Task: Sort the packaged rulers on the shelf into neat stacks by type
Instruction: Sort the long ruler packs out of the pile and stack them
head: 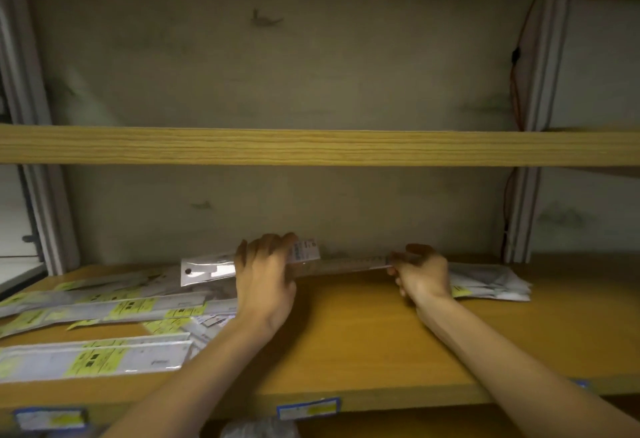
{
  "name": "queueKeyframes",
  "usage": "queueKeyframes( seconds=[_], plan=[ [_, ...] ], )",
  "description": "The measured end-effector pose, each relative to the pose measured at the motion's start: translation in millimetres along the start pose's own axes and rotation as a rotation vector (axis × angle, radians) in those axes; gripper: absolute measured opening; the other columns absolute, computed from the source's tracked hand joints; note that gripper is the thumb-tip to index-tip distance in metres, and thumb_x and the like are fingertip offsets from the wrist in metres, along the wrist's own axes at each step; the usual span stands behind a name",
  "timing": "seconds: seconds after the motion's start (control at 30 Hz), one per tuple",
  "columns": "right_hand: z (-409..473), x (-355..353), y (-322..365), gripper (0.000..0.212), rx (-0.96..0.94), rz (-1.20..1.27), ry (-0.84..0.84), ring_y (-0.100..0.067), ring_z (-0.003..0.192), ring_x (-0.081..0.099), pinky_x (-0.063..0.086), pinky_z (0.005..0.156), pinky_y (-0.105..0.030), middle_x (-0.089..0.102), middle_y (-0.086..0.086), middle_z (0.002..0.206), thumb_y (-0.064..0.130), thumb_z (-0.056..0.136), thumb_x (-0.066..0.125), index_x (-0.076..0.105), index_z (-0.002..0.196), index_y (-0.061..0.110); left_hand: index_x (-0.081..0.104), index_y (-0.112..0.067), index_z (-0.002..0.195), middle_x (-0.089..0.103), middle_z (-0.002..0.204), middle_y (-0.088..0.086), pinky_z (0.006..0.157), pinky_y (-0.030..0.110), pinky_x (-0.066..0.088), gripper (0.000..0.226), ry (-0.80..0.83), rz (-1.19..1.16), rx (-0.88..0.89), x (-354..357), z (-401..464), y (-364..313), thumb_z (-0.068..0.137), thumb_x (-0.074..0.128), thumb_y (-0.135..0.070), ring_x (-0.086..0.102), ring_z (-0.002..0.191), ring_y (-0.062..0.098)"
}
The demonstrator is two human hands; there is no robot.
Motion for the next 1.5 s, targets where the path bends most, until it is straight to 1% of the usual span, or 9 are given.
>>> queueKeyframes(
  seconds=[0.17,0.3,0.47,0.6,0.73,0.87,1.17,1.33,1.5],
  plan=[
    [0,6,-8,0.024,-0.052,-0.156,0.053,-0.004,0.024,0.043,0.026,0.027,-0.013,0.066,-0.009,0.063,0.026,0.090,0.066,0.065,0.092,0.002,0.063,-0.021,0.118,0.063,0.110,0.007,0.099,0.051,0.038,0.054,-0.053,-0.009,-0.051,15,-3,-30,0.069,0.073,-0.003,0.055,0.102,0.033],
    [-5,8,-12,0.027,-0.132,-0.265,0.140,-0.005,0.027,0.049,0.032,0.028,-0.016,0.067,-0.018,0.080,0.029,0.092,0.064,0.064,0.091,0.001,0.060,-0.021,0.123,0.062,0.114,0.006,0.101,0.048,0.034,0.053,-0.045,-0.005,-0.045,23,-6,-43,0.074,0.070,-0.003,0.053,0.106,0.032],
    [-7,7,-9,0.023,-0.374,-0.424,0.137,-0.025,0.073,0.070,0.055,0.066,-0.029,0.070,-0.008,0.081,0.034,0.089,0.067,0.067,0.094,0.012,0.060,-0.021,0.123,0.062,0.117,0.005,0.108,0.049,0.027,0.061,-0.016,0.034,0.071,39,-11,-49,0.069,0.073,0.003,0.053,0.114,0.029],
    [-5,6,-10,0.028,-0.379,-0.481,0.134,-0.026,0.091,0.067,0.038,0.066,-0.023,0.072,-0.008,0.092,0.036,0.089,0.067,0.071,0.095,0.009,0.060,-0.023,0.125,0.062,0.121,0.003,0.110,0.049,0.027,0.057,-0.005,-0.005,0.117,43,-15,-45,0.075,0.072,0.000,0.052,0.118,0.027],
    [-2,8,-12,0.031,-0.399,-0.517,0.097,-0.033,0.097,0.065,0.046,0.072,-0.033,0.072,-0.011,0.099,0.039,0.088,0.066,0.072,0.096,0.009,0.063,-0.020,0.120,0.065,0.114,0.004,0.102,0.056,0.038,0.056,-0.001,0.008,0.154,43,-12,-46,0.070,0.075,0.001,0.058,0.111,0.029],
    [-3,5,-15,0.029,-0.383,-0.500,0.079,-0.033,0.101,0.064,0.046,0.074,-0.031,0.071,-0.011,0.104,0.036,0.090,0.065,0.071,0.101,0.010,0.063,-0.021,0.120,0.064,0.114,0.001,0.103,0.052,0.037,0.055,0.020,0.008,0.181,44,-15,-46,0.071,0.075,-0.002,0.056,0.111,0.025],
    [-16,1,-1,0.023,-0.552,-0.261,0.087,-0.028,0.083,0.064,0.032,0.064,-0.025,0.072,-0.006,0.088,0.032,0.092,0.062,0.072,0.092,0.012,0.060,-0.026,0.120,0.063,0.118,-0.005,0.103,0.046,0.038,0.053,0.030,-0.015,0.193,41,-17,-47,0.073,0.077,-0.008,0.054,0.116,0.021],
    [-21,5,0,0.023,-0.560,-0.164,0.208,-0.012,0.076,0.066,0.046,0.069,-0.023,0.070,0.010,0.078,0.042,0.085,0.069,0.070,0.088,0.020,0.058,-0.025,0.120,0.062,0.118,-0.003,0.100,0.047,0.041,0.052,0.006,-0.040,0.221,38,-17,-49,0.074,0.077,-0.009,0.054,0.115,0.023],
    [-19,9,-2,0.025,-0.537,-0.160,0.289,-0.013,0.076,0.067,0.053,0.073,-0.032,0.071,0.007,0.077,0.039,0.080,0.075,0.068,0.094,0.019,0.055,-0.027,0.119,0.063,0.116,-0.002,0.100,0.048,0.040,0.056,-0.021,-0.062,0.244,36,-18,-52,0.072,0.080,-0.010,0.056,0.112,0.023]
  ],
)
Point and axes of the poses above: each hand's wrist, its own z-axis towards the middle knuckle, its own x-axis out of the palm, y = z × x, the point moved 2 cm from there along z, towards the middle knuckle
